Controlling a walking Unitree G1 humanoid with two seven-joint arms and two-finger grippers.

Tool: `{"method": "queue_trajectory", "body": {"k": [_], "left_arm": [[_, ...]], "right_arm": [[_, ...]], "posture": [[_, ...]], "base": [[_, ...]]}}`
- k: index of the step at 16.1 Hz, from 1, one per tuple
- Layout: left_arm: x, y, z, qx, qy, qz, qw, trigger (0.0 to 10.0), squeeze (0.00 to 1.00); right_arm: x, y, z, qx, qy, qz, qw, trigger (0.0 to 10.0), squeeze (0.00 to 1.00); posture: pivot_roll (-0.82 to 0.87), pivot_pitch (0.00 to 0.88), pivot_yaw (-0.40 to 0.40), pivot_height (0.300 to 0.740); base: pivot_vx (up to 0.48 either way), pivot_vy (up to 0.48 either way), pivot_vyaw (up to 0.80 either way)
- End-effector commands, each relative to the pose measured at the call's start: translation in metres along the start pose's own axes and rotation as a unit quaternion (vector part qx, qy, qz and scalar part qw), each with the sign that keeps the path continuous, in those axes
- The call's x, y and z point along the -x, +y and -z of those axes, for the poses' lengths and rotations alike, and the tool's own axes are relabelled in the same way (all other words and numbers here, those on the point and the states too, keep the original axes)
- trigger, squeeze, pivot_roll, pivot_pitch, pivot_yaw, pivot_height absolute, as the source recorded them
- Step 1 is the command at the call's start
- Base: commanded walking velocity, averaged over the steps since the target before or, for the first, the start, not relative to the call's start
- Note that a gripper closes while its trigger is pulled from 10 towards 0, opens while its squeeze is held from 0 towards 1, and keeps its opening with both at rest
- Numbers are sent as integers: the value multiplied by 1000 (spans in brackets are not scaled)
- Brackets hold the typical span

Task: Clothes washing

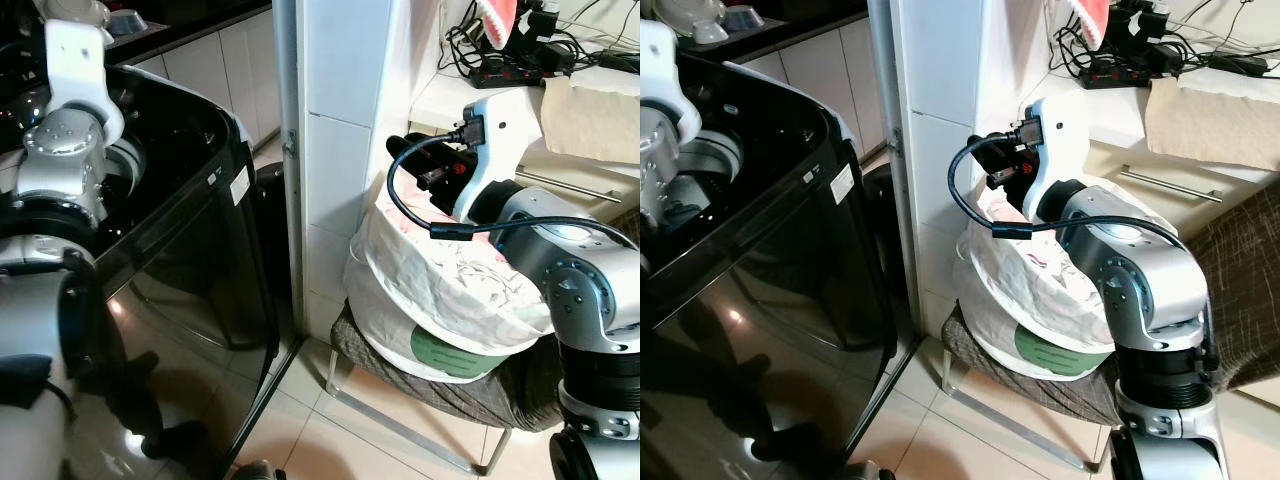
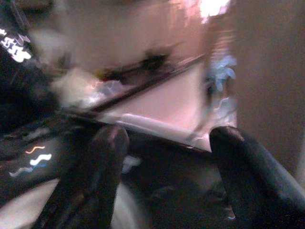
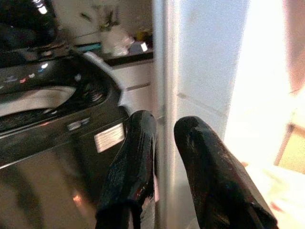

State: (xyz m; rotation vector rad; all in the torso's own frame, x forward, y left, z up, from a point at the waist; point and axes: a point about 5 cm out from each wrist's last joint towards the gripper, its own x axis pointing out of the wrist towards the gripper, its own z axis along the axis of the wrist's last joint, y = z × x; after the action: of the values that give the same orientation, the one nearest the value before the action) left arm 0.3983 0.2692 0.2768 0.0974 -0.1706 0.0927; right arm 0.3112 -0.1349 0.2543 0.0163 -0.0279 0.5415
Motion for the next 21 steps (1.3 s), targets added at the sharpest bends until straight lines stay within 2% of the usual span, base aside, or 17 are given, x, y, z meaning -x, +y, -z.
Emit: {"method": "queue_trajectory", "body": {"k": [1,2,3,4,5,6,7,8,9,10,11,12,14,15,17,18,21], "left_arm": [[10,-16,-9,79,-57,46,994,10000,0],[15,-22,-12,95,-73,58,991,10000,0],[33,-44,-11,76,-103,82,988,10000,0],[53,-65,0,70,-117,110,985,10000,0],[71,-80,15,89,-122,131,980,10000,0],[80,-85,22,97,-123,139,978,10000,0],[117,-109,43,57,-94,199,974,10000,0],[132,-118,52,50,-75,219,972,10000,0],[140,-122,58,56,-61,218,972,10000,0],[150,-125,69,40,-49,208,976,10000,0],[154,-126,75,30,-42,200,978,10000,0],[154,-126,78,38,-31,187,981,10000,0],[160,-129,88,35,14,186,982,10000,0],[161,-129,89,35,21,183,982,10000,0],[166,-133,94,24,26,188,982,10000,0],[166,-135,93,15,21,192,981,10000,0],[164,-139,88,6,15,198,980,10000,0]], "right_arm": [[2,0,-10,17,-31,16,999,10000,0],[2,1,-10,21,-34,16,999,10000,0],[4,7,-2,44,-24,19,999,10000,0],[7,10,8,71,-10,28,997,10000,0],[10,12,18,91,2,37,995,10000,0],[12,13,22,96,6,39,995,10000,0],[21,13,39,118,18,61,991,10000,0],[25,10,49,100,29,78,992,10000,0],[27,10,55,77,33,84,993,10000,0],[30,11,64,48,37,89,994,10000,0],[31,11,72,33,42,95,994,10000,0],[32,10,78,25,47,100,994,10000,0],[35,9,95,22,71,117,990,10000,0],[35,9,97,23,74,121,990,10000,0],[40,3,108,47,88,146,984,10000,0],[41,0,111,33,90,153,984,10000,0],[38,2,108,8,78,133,988,10000,0]], "posture": [[-35,0,43,740],[-35,0,43,740],[-33,0,41,740],[-33,0,39,740],[-36,0,42,740],[-38,0,43,740],[-47,0,41,740],[-49,0,38,740],[-52,0,38,740],[-60,0,34,740],[-60,0,30,740],[-58,0,28,740],[-55,0,25,740],[-55,0,25,740],[-54,0,23,740],[-51,0,20,740],[-49,0,21,740]], "base": [[0,0,0],[0,0,0],[0,0,0],[0,0,0],[0,0,0],[0,0,0],[0,0,0],[0,0,0],[0,0,0],[0,0,0],[0,0,0],[0,0,0],[0,0,0],[0,0,0],[0,0,0],[0,0,0],[0,0,0]]}}
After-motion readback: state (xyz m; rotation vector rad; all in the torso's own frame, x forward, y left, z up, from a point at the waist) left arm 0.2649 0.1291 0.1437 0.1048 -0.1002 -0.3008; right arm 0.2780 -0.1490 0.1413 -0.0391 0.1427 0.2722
